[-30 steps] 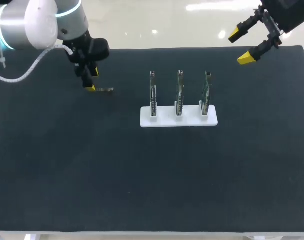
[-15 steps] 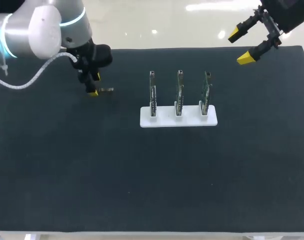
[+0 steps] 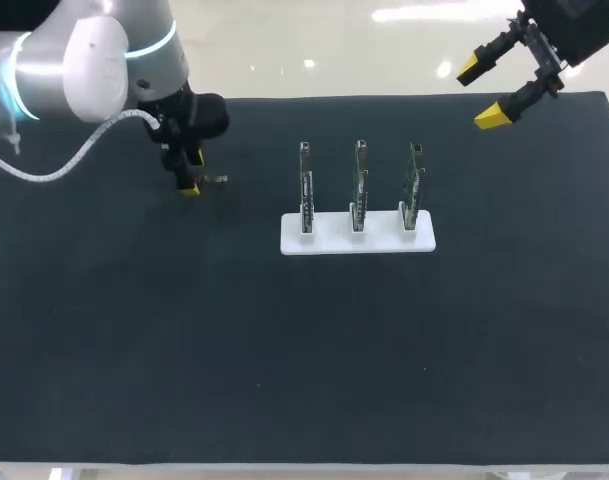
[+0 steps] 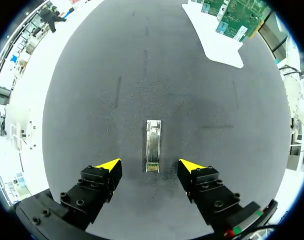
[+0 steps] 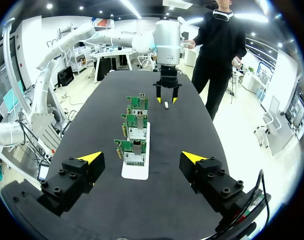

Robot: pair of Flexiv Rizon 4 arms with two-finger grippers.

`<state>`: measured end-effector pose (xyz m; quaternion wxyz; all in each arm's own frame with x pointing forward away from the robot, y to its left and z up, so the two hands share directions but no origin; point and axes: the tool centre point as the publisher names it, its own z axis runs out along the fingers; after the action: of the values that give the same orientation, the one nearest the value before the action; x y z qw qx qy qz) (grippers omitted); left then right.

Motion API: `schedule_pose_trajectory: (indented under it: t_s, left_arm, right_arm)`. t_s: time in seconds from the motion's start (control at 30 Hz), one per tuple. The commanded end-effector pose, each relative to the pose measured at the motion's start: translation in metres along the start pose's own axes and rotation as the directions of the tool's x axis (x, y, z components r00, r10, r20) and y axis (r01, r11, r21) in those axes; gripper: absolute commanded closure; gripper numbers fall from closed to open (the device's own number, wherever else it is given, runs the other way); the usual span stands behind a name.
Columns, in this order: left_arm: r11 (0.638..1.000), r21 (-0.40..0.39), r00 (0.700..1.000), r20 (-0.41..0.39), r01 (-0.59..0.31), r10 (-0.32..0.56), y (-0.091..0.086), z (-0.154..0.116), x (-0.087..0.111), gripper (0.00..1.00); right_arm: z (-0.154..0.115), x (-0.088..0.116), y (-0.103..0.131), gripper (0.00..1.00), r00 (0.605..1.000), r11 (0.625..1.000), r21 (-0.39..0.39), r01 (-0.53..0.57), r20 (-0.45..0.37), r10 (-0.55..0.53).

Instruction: Pick up the optical module with the left hand, and insert it into the network port with the right hand.

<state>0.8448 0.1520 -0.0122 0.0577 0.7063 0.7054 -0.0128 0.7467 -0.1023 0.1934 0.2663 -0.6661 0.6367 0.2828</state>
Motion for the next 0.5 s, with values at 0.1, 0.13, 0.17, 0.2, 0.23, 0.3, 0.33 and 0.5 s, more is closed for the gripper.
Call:
schedule_pose_trajectory:
  t_s: [0.1,0.13,0.17,0.2,0.23,0.3,0.33,0.5]
  left_arm:
    - [1.000,0.004,1.000,-0.006,0.000,0.000,-0.0001,0.0018,-0.0010,0.27]
    - [1.000,0.004,1.000,-0.007,0.000,0.000,-0.0005,0.0021,-0.0010,0.38]
    - [1.000,0.004,1.000,-0.008,0.000,0.000,-0.0008,0.0025,-0.0008,0.60]
    - [1.000,0.004,1.000,-0.008,-0.001,0.001,-0.0012,0.0030,-0.0006,0.73]
    - [1.000,0.004,1.000,-0.010,-0.001,0.001,-0.0016,0.0037,-0.0002,0.89]
    - [1.000,0.005,1.000,-0.018,-0.003,0.003,-0.0019,0.0057,0.0008,1.00]
    - [1.000,0.005,1.000,-0.020,-0.005,0.005,-0.0022,0.0066,0.0011,1.00]
    - [1.000,0.013,1.000,-0.027,-0.005,0.006,-0.0032,0.0077,-0.0004,1.00]
  right_arm:
    - [0.0000,-0.0003,-0.0005,0.00,1.000,1.000,-0.001,0.000,0.000,0.000]
    - [0.0000,-0.0003,-0.0005,0.00,1.000,1.000,-0.001,0.000,0.000,0.000]
    - [0.0000,-0.0003,-0.0005,0.00,1.000,1.000,-0.001,0.000,0.000,0.000]
    - [0.0000,-0.0003,-0.0005,0.00,1.000,1.000,-0.001,0.000,0.000,0.000]
    - [0.0000,-0.0003,-0.0005,0.00,1.000,1.000,-0.001,0.000,0.000,0.000]
    - [0.0000,-0.0003,-0.0005,0.00,1.000,1.000,-0.001,0.000,0.000,0.000]
    - [0.0000,-0.0003,-0.0005,0.00,1.000,1.000,-0.001,0.000,0.000,0.000]
    - [0.0000,-0.0003,-0.0005,0.00,1.000,1.000,-0.001,0.000,0.000,0.000]
